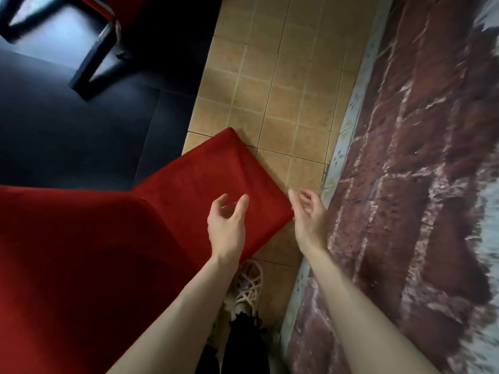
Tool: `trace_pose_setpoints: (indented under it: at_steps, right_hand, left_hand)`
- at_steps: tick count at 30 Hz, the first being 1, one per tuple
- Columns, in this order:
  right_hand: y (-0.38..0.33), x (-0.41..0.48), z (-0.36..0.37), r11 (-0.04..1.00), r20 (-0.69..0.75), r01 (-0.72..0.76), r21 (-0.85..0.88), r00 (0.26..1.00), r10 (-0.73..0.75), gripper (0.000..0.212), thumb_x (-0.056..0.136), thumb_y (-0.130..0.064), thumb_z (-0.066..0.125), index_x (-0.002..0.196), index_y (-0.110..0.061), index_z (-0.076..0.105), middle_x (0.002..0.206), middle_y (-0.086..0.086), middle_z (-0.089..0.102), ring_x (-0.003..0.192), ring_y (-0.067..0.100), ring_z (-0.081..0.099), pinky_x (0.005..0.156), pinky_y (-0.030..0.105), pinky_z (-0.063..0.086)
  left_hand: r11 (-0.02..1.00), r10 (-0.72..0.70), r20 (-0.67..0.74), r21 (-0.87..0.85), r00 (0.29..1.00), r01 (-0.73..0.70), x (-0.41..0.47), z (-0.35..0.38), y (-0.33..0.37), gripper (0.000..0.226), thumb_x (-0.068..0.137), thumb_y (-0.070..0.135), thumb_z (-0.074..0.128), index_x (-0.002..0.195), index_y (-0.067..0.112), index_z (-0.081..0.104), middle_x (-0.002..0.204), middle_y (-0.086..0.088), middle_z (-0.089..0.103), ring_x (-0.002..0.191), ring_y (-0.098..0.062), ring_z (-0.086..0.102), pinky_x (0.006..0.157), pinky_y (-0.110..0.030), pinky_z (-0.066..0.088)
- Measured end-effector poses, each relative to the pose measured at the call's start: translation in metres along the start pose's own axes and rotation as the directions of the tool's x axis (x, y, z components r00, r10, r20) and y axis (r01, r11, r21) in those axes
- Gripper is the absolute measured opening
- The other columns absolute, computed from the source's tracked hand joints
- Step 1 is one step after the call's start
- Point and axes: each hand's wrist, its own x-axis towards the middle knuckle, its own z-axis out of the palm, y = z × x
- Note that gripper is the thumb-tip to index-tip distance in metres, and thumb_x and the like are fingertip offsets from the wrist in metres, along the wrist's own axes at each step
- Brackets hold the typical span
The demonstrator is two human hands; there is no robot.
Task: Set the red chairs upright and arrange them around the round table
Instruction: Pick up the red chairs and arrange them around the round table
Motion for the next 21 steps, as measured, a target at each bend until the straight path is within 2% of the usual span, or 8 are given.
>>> trace_pose_setpoints:
  at_steps: [5,9,17,21]
  right_hand:
    - [0.044,0.042,0.012,0.999,0.009,-0.043,0.007,0.999,0.042,0.043,0.091,-0.047,0.062,0.122,-0.016,0.060,0.107,-0.006,0.065,0.095,0.012,0.065,0.087,0.039,0.055]
    - [0.084,0.067,0.025,0.997,0.021,-0.081,-0.003,0.996,0.081,0.046,0.090,-0.045,0.064,0.124,-0.014,0.060,0.112,0.002,0.067,0.097,0.015,0.066,0.089,0.044,0.054]
    - [0.158,0.110,0.051,0.986,0.019,-0.164,0.006,0.986,0.164,0.041,0.087,-0.049,0.066,0.119,-0.025,0.059,0.116,-0.001,0.065,0.099,0.013,0.064,0.093,0.048,0.052]
    - [0.193,0.127,0.061,0.982,0.051,-0.190,0.022,0.981,0.189,0.046,0.086,-0.050,0.067,0.124,-0.025,0.058,0.124,0.000,0.062,0.102,0.009,0.062,0.097,0.047,0.050]
  left_hand:
    - [0.997,-0.079,-0.050,-0.002,0.996,0.079,0.042,0.031,-0.044,0.051,0.086,0.044,0.069,0.129,0.020,0.055,0.115,-0.001,0.065,0.108,-0.018,0.063,0.101,-0.045,0.048]
    - [0.991,-0.135,-0.061,-0.018,0.989,0.135,0.070,0.051,-0.082,0.055,0.086,0.046,0.069,0.131,0.019,0.054,0.123,-0.003,0.063,0.113,-0.020,0.061,0.102,-0.044,0.048]
    - [0.979,-0.203,-0.050,0.000,0.978,0.204,0.108,0.081,-0.160,0.060,0.086,0.050,0.067,0.135,0.019,0.051,0.129,-0.004,0.060,0.117,-0.022,0.059,0.103,-0.045,0.047]
    - [0.970,-0.244,-0.039,-0.012,0.969,0.244,0.118,0.099,-0.196,0.061,0.085,0.050,0.068,0.135,0.021,0.049,0.131,-0.005,0.059,0.119,-0.022,0.058,0.104,-0.045,0.045]
